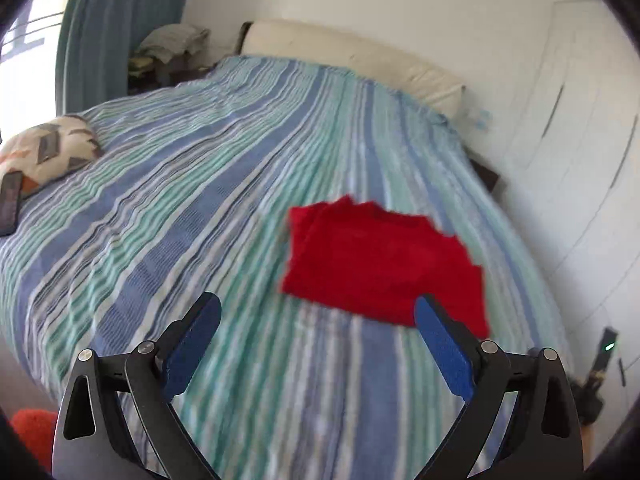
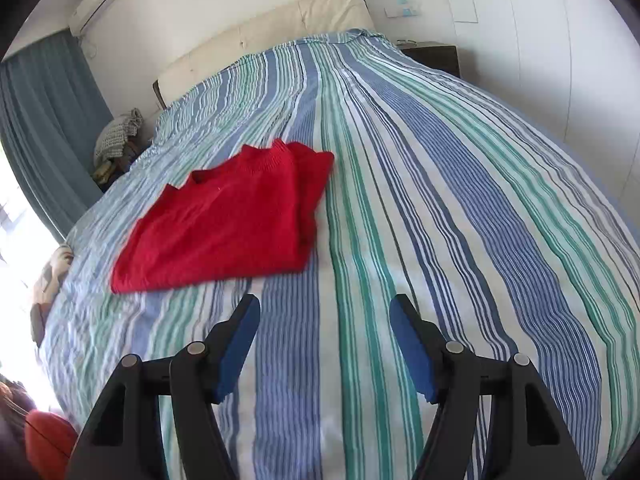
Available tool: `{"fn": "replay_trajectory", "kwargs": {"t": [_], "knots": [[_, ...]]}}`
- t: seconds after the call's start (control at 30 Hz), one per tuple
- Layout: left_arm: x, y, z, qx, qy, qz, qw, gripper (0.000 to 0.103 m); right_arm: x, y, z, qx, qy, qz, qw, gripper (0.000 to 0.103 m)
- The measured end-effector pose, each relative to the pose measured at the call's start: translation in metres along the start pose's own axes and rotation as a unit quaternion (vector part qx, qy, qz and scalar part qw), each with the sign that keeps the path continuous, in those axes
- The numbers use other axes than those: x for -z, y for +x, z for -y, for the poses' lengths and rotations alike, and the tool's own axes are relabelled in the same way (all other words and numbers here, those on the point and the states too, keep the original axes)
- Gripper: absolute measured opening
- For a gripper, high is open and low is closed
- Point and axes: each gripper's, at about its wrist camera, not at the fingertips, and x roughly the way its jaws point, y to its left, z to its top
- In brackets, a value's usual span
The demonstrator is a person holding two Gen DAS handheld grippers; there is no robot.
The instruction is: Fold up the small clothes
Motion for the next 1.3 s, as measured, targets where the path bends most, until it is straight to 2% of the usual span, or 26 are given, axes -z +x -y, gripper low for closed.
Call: {"fn": "replay_trajectory", "kwargs": {"t": [0.07,0.13,0.23,0.3,0.37,0.43,0.47,0.5,0.57,0.63,0.7,0.77,0.8,0.93,1.03,1.1,1.17,1.2,1.23,1.3], "knots": [[0.011,0.046,-0.027,-0.046,0.016,-0.032,0.9983,0.096,-0.028,0.015,0.0,-0.032,0.023,-0.01,0.999,0.071],[0.028,0.077,-0.05,-0.069,0.025,-0.053,0.9959,0.092,-0.053,0.039,0.001,-0.064,0.044,-0.027,0.997,0.078],[0.053,0.103,-0.073,-0.076,0.011,-0.065,0.9949,0.089,-0.076,0.088,0.01,-0.089,0.086,-0.067,0.99,0.08],[0.066,0.116,-0.084,-0.086,-0.008,-0.086,0.9926,0.088,-0.08,0.121,0.021,-0.088,0.125,-0.092,0.984,0.08],[0.061,0.118,-0.085,-0.075,-0.027,-0.092,0.9926,0.087,-0.076,0.148,0.03,-0.081,0.164,-0.103,0.978,0.08],[0.054,0.111,-0.08,-0.058,-0.015,-0.074,0.9954,0.088,-0.07,0.168,0.033,-0.105,0.194,-0.107,0.969,0.078],[0.052,0.111,-0.08,-0.059,-0.007,-0.07,0.9957,0.089,-0.068,0.175,0.03,-0.127,0.198,-0.106,0.966,0.071],[0.051,0.113,-0.082,-0.064,-0.004,-0.072,0.9953,0.089,-0.066,0.183,0.024,-0.143,0.193,-0.112,0.964,0.05],[0.051,0.119,-0.088,-0.065,-0.018,-0.085,0.9941,0.089,-0.061,0.197,0.013,-0.114,0.187,-0.143,0.965,0.013],[0.048,0.124,-0.096,-0.057,-0.038,-0.088,0.9938,0.089,-0.067,0.191,-0.001,-0.073,0.176,-0.129,0.973,0.013],[0.045,0.124,-0.099,-0.052,-0.047,-0.084,0.994,0.089,-0.087,0.175,-0.037,-0.035,0.115,-0.103,0.987,0.013],[0.042,0.124,-0.101,-0.048,-0.053,-0.085,0.9938,0.088,-0.106,0.156,-0.095,-0.035,0.022,-0.079,0.996,0.013],[0.04,0.124,-0.101,-0.046,-0.056,-0.085,0.9938,0.088,-0.112,0.15,-0.125,-0.04,-0.014,-0.073,0.996,0.013],[0.037,0.124,-0.102,-0.044,-0.054,-0.08,0.9943,0.089,-0.117,0.156,-0.237,-0.074,-0.112,-0.084,0.987,0.013],[0.038,0.122,-0.105,-0.059,-0.044,-0.077,0.9943,0.088,-0.097,0.182,-0.305,-0.091,-0.162,-0.094,0.978,0.013],[0.039,0.124,-0.107,-0.073,-0.034,-0.083,0.9934,0.089,-0.076,0.206,-0.335,-0.104,-0.174,-0.111,0.973,0.015],[0.04,0.125,-0.109,-0.082,-0.028,-0.088,0.9924,0.089,-0.049,0.234,-0.351,-0.132,-0.168,-0.163,0.963,0.027],[0.04,0.125,-0.11,-0.084,-0.026,-0.09,0.992,0.089,-0.036,0.251,-0.355,-0.15,-0.156,-0.204,0.955,0.042],[0.039,0.125,-0.11,-0.085,-0.025,-0.091,0.9919,0.089,-0.025,0.261,-0.357,-0.157,-0.147,-0.235,0.948,0.048],[0.038,0.124,-0.11,-0.092,-0.019,-0.091,0.9915,0.089,-0.015,0.254,-0.362,-0.153,-0.154,-0.221,0.951,0.05]]}}
